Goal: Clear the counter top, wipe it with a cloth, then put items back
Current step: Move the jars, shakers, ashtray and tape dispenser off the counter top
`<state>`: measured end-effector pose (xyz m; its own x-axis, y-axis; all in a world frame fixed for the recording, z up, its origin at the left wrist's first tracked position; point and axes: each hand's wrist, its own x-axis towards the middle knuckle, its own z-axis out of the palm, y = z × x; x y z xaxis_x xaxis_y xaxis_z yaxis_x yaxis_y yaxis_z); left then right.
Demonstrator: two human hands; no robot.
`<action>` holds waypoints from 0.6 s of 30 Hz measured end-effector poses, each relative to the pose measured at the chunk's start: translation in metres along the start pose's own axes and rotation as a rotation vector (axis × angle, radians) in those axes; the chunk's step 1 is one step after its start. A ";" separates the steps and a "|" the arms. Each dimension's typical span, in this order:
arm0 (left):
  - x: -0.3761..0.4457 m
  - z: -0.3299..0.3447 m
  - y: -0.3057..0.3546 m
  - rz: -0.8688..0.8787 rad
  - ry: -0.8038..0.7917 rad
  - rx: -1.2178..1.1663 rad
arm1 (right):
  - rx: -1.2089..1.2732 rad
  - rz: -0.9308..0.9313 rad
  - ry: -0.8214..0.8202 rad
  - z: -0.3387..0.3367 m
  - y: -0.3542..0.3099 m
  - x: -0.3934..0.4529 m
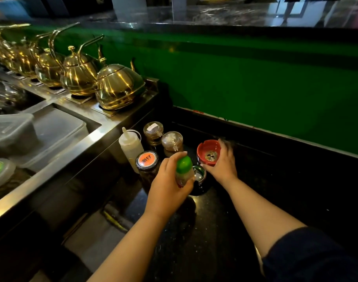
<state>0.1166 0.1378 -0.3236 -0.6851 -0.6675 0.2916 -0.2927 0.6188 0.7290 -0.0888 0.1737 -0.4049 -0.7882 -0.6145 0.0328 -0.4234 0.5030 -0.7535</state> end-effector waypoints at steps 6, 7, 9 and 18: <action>-0.022 0.001 0.009 0.069 0.051 0.153 | 0.074 0.089 -0.005 -0.008 0.001 -0.025; -0.027 0.001 0.011 0.069 0.048 0.160 | 0.085 0.108 0.006 -0.010 0.000 -0.034; -0.038 0.003 0.013 0.072 0.035 0.150 | 0.079 0.121 0.009 -0.013 0.000 -0.056; -0.081 0.033 -0.004 -0.085 -0.068 0.109 | -0.227 0.001 -0.145 -0.022 0.017 -0.121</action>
<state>0.1512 0.2038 -0.3706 -0.6974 -0.6919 0.1868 -0.4192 0.6052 0.6768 -0.0108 0.2699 -0.4067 -0.7230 -0.6868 -0.0747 -0.5252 0.6167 -0.5864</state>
